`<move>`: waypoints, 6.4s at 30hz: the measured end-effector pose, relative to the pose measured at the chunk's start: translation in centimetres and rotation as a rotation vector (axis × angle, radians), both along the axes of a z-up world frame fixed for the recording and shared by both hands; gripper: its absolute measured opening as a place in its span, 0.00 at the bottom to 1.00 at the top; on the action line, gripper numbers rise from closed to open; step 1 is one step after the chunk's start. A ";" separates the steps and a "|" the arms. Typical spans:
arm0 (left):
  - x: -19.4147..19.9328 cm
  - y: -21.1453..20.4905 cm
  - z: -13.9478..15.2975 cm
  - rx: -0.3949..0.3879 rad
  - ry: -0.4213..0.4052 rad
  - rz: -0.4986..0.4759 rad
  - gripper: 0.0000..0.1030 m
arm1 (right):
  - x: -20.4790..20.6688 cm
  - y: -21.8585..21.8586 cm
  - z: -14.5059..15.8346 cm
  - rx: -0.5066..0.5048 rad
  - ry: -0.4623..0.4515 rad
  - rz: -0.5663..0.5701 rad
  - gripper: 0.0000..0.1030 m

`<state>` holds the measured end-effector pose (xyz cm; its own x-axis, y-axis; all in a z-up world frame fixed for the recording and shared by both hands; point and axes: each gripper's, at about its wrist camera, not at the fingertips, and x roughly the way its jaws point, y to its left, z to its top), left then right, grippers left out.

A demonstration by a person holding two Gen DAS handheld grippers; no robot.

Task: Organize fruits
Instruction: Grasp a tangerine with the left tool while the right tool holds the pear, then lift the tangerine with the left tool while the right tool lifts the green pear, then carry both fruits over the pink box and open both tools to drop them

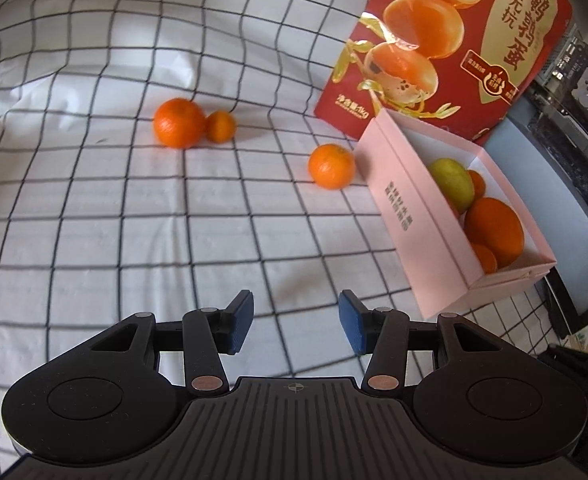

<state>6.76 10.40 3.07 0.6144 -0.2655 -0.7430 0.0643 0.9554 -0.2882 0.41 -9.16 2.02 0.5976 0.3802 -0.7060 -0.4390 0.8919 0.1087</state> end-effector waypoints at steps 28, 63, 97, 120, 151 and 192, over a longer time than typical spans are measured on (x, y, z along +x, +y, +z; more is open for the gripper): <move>13.5 -7.4 -1.6 0.289 -0.040 -0.200 0.55 | -1.5 -0.4 -2.8 -0.093 -0.106 -0.015 0.82; -10.0 -0.3 -0.6 0.151 0.024 0.040 0.47 | -0.9 0.2 -2.9 -0.119 -0.046 -0.008 1.00; -9.9 -1.0 -0.7 0.146 0.033 0.048 0.54 | -3.7 -0.5 -0.1 -0.138 -0.112 0.010 0.87; -9.5 -1.2 -0.7 0.170 0.053 0.044 0.54 | -3.4 -1.7 0.9 -0.100 -0.106 -0.021 0.88; -9.8 -1.5 -0.8 0.216 0.034 0.007 0.54 | -4.0 -2.7 0.5 -0.014 -0.016 -0.066 0.88; -10.1 -0.9 -0.5 0.177 0.022 0.022 0.47 | -3.5 -3.9 -1.3 -0.168 0.027 -0.084 0.63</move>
